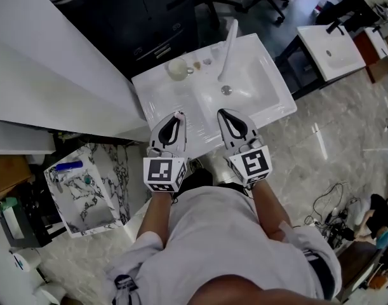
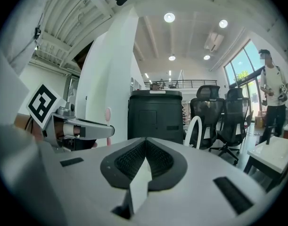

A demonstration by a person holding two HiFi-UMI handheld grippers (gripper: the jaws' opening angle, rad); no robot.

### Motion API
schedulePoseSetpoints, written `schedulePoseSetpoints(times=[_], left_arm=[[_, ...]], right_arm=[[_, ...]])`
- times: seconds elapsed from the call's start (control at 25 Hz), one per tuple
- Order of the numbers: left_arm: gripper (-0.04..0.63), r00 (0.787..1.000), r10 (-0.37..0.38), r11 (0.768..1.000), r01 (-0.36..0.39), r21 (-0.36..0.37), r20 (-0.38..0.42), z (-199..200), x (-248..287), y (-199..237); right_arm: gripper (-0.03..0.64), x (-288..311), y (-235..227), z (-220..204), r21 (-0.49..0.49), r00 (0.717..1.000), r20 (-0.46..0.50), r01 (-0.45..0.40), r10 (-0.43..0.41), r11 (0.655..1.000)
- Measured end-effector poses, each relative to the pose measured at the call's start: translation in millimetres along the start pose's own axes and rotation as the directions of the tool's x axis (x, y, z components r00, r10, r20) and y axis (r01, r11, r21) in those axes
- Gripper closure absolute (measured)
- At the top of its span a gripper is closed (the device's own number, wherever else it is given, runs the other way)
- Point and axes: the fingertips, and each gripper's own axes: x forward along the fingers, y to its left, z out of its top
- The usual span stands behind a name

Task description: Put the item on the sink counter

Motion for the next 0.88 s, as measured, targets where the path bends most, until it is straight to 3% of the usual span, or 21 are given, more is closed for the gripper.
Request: schedulePoseSetpoints(times=[0.52, 0.88], left_arm=[[0.568, 0.997, -0.076, 0.997, 0.076, -0.020, -0.001, 1.2, 13.9, 30.4], [0.568, 0.999, -0.050, 0.998, 0.050, -0.048, 0.001, -3.4, 30.0, 50.8]], right_arm=[[0.612, 46.0, 24.6, -5.1, -0.012, 0.999, -0.044, -0.018, 0.018, 1.000], [0.612, 67.1, 21.4, -17.9, -0.020, 0.996, -0.073, -0.049, 0.048, 0.999]])
